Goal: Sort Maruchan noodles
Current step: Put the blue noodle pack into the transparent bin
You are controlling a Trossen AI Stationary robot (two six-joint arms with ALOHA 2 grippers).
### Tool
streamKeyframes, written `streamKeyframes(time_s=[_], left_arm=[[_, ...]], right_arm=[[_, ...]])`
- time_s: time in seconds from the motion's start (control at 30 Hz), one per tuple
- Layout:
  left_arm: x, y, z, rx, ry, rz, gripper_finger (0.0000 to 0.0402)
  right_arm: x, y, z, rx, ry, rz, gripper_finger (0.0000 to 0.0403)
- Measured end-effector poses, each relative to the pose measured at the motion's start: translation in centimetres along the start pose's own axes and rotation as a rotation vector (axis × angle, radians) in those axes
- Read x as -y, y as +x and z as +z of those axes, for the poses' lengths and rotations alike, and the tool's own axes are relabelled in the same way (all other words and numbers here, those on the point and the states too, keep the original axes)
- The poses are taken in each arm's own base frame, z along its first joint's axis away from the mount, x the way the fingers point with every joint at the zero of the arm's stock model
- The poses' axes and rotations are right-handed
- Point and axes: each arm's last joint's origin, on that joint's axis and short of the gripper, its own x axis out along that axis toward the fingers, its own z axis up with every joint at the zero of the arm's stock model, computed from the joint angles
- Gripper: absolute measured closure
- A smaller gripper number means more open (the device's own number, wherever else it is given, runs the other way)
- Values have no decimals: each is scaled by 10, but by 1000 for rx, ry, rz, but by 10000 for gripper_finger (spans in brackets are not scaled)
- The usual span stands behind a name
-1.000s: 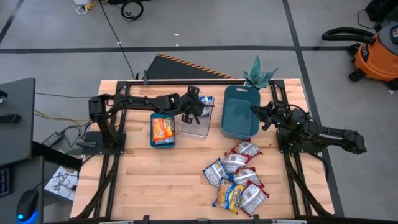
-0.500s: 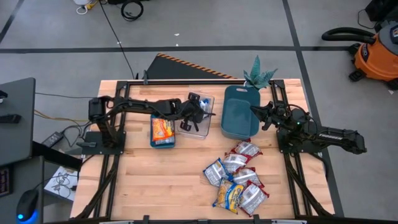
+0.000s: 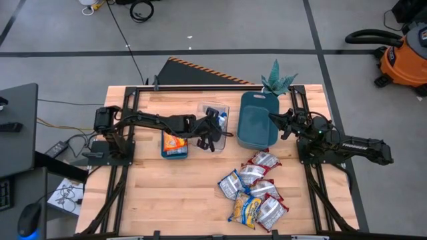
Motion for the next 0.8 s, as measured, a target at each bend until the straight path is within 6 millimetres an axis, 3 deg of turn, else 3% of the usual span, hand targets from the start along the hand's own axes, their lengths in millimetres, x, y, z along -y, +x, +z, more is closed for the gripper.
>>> streamKeyframes(time_s=[0.33,0.8], left_arm=[[1,-2,1,-90,143,97,396],[-9,1,-9,-253,593,141,396]], right_arm=[[0,0,0,0,0,0,353],[0,0,0,0,0,0,353]])
